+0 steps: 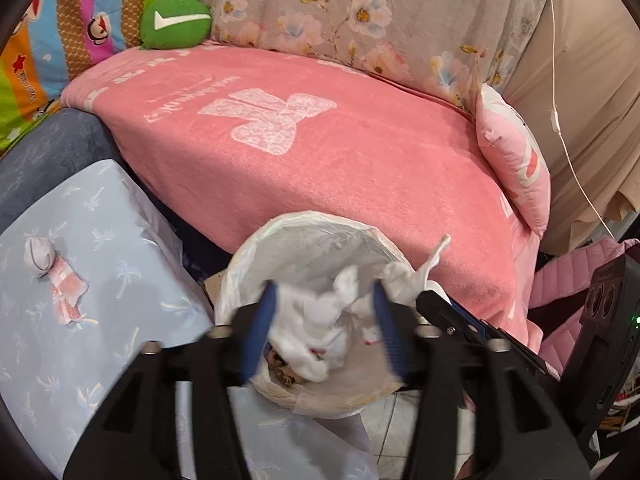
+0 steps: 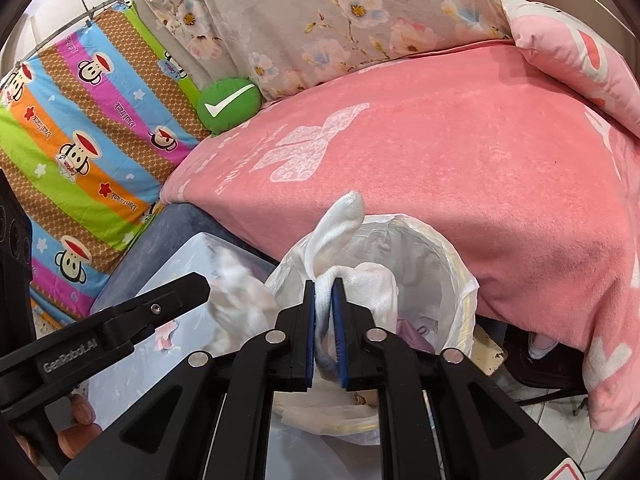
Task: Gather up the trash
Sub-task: 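Open both tools to drop the white socks into the bin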
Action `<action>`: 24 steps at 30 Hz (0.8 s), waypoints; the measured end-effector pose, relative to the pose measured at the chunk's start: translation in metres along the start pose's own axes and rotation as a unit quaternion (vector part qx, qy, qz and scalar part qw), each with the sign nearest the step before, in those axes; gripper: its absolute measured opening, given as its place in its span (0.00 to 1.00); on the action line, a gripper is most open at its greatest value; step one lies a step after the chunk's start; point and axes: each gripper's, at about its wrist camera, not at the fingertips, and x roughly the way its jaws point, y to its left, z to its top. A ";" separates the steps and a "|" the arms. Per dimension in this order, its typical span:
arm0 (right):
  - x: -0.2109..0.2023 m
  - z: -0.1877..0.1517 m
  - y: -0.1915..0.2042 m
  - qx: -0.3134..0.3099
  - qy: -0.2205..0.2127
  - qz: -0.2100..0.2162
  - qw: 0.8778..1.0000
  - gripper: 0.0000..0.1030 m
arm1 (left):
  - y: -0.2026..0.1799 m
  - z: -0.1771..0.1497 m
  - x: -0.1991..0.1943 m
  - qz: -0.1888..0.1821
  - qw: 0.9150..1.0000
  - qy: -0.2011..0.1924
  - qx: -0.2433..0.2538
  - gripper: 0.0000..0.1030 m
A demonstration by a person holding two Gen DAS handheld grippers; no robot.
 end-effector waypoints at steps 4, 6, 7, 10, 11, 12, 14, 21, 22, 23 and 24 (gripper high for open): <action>0.000 0.000 0.002 -0.003 -0.004 -0.004 1.000 0.18 | 0.003 0.002 -0.002 0.009 1.000 -0.007 -0.003 0.62; -0.002 -0.002 0.006 -0.004 -0.007 -0.004 1.000 0.27 | 0.006 0.002 -0.003 0.013 1.000 -0.010 -0.007 0.62; -0.001 -0.002 0.008 -0.005 -0.008 -0.005 1.000 0.28 | 0.009 0.002 -0.003 0.014 1.000 -0.010 -0.009 0.62; 0.000 -0.002 0.011 -0.009 -0.008 -0.003 1.000 0.30 | 0.016 0.001 -0.005 0.018 1.000 -0.010 -0.019 0.62; 0.001 -0.002 0.013 -0.011 -0.007 -0.001 1.000 0.30 | 0.018 0.001 -0.005 0.020 1.000 -0.010 -0.022 0.62; 0.002 -0.002 0.015 -0.012 -0.006 -0.001 1.000 0.30 | 0.020 0.000 -0.005 0.022 0.999 -0.009 -0.024 0.62; 0.002 -0.003 0.019 -0.018 -0.003 0.003 1.000 0.30 | 0.026 -0.002 -0.007 0.025 0.999 -0.011 -0.029 0.62; 0.007 -0.006 0.041 -0.042 0.005 0.013 0.999 0.30 | 0.048 -0.005 -0.016 0.035 0.998 -0.017 -0.053 0.62; 0.008 -0.007 0.045 -0.046 0.007 0.015 0.999 0.30 | 0.052 -0.006 -0.018 0.039 0.998 -0.019 -0.056 0.62; 0.009 -0.008 0.050 -0.049 0.008 0.017 0.999 0.30 | 0.056 -0.006 -0.020 0.043 0.997 -0.020 -0.059 0.62; 0.010 -0.010 0.053 -0.052 0.009 0.018 0.998 0.30 | 0.060 -0.007 -0.022 0.045 0.997 -0.022 -0.063 0.63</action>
